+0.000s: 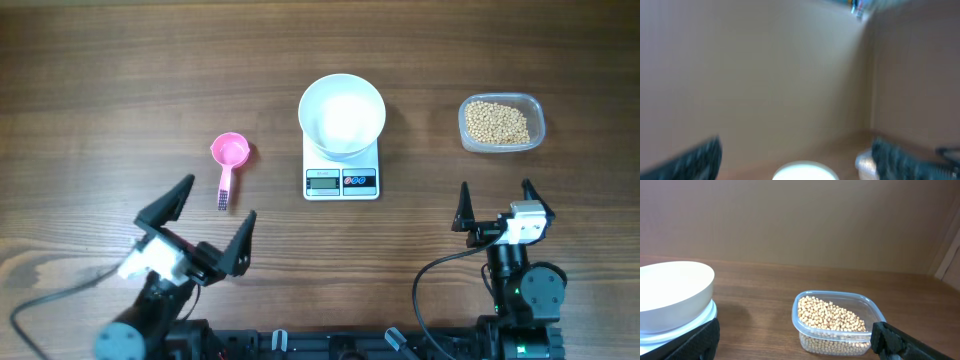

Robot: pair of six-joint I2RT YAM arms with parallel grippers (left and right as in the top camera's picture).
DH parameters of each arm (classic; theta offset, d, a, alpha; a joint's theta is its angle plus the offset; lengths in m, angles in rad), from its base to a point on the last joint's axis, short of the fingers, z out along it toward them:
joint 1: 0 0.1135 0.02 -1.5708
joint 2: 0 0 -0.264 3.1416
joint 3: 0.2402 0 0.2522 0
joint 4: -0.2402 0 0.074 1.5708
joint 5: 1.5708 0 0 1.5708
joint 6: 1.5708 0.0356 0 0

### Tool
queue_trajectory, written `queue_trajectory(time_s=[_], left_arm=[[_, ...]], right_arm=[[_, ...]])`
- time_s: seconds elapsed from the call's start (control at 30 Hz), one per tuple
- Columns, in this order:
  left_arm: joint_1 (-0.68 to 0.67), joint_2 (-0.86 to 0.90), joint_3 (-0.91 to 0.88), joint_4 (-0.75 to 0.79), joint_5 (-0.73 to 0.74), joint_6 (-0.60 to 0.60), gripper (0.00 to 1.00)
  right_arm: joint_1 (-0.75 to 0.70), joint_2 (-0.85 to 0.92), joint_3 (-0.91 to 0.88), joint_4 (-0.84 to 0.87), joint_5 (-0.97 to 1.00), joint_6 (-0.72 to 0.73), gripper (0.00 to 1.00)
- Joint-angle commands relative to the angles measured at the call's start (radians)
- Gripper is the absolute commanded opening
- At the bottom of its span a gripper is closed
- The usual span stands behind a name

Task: Scoop item into bowl and weigh 150g on scale
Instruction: 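Lower the left gripper onto the pink scoop handle and close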

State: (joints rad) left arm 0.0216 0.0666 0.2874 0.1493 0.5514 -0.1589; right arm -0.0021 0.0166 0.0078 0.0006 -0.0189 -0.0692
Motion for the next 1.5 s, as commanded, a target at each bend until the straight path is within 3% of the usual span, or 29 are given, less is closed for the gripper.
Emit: queue_trajectory(time_s=[0.0, 0.1, 0.17, 0.3, 0.37, 0.5, 0.57, 0.67, 0.87, 0.93, 1.07, 1.17, 1.47], left_arm=[[0.004, 0.224, 0.377, -0.371, 0.017, 0.011, 1.00], [0.003, 0.466, 0.673, -0.804, 0.017, 0.024, 1.00], [0.003, 0.588, 0.784, -0.964, 0.021, 0.018, 1.00], [0.003, 0.732, 0.827, -1.025, 0.150, 0.015, 1.00], [0.003, 0.779, 0.827, -1.030, 0.139, -0.034, 1.00], [0.003, 0.919, 0.870, -1.134, -0.032, -0.130, 1.00], [0.003, 1.030, 0.887, -1.209, -0.224, -0.167, 1.00], [0.004, 1.164, 0.887, -1.220, -0.388, -0.198, 1.00], [0.010, 1.441, 0.887, -1.189, -0.403, -0.216, 1.00], [0.010, 1.516, 0.887, -1.181, -0.373, -0.208, 1.00], [0.024, 1.621, 0.887, -1.130, -0.216, -0.073, 1.00], [0.071, 1.645, 0.887, -1.101, -0.196, -0.050, 1.00], [0.212, 1.654, 0.799, -1.044, -0.045, 0.047, 0.87]], right_arm=[[0.005, -0.001, -0.003, 0.002, -0.008, -0.007, 1.00], [0.005, -0.001, -0.003, 0.002, -0.008, -0.007, 1.00], [0.005, -0.001, -0.003, 0.002, -0.008, -0.007, 1.00], [0.005, -0.001, -0.003, 0.002, -0.008, -0.007, 1.00], [0.005, -0.001, -0.003, 0.002, -0.008, -0.007, 1.00], [0.005, -0.001, -0.003, 0.002, -0.008, -0.007, 1.00], [0.005, -0.001, -0.003, 0.002, -0.008, -0.007, 1.00], [0.005, -0.001, -0.003, 0.002, -0.008, -0.007, 1.00], [0.005, -0.001, -0.003, 0.002, -0.008, -0.007, 1.00], [0.005, -0.001, -0.003, 0.002, -0.008, -0.007, 1.00], [0.005, -0.001, -0.003, 0.002, -0.008, -0.007, 1.00], [0.005, -0.001, -0.003, 0.002, -0.008, -0.007, 1.00], [0.005, -0.001, -0.003, 0.002, -0.008, -0.007, 1.00]])
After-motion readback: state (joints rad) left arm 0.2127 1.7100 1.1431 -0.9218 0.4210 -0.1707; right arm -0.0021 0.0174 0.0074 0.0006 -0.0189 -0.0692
